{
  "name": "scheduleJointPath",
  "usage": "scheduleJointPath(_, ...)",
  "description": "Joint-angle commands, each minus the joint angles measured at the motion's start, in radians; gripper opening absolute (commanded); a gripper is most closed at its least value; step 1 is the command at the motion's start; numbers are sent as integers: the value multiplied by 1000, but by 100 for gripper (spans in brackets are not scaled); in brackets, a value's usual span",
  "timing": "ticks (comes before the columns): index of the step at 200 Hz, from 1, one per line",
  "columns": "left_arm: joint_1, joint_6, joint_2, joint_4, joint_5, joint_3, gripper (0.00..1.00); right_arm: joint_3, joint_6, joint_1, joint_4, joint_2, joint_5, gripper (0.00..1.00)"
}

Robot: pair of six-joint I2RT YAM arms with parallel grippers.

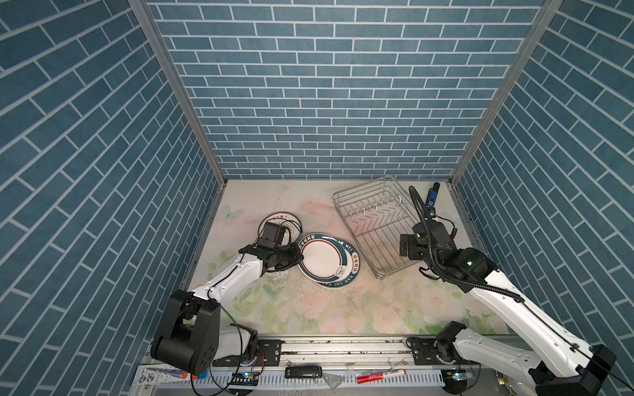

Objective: Unload the plates from the dish rack
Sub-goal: 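Lower the red-rimmed plate flat onto the green-rimmed stack with the left gripper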

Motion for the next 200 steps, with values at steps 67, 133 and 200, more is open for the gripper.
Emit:
scheduleJointPath(67, -42, 18, 68, 16, -20, 1, 22, -58, -15, -5, 32, 10, -52, 99)
scheduleJointPath(133, -72, 17, 98, 11, -44, 23, 27, -70, -25, -6, 62, 24, -83, 99)
scheduleJointPath(200, -129, 22, 137, -20, -92, 83, 45, -77, -31, -7, 87, 61, -128, 99)
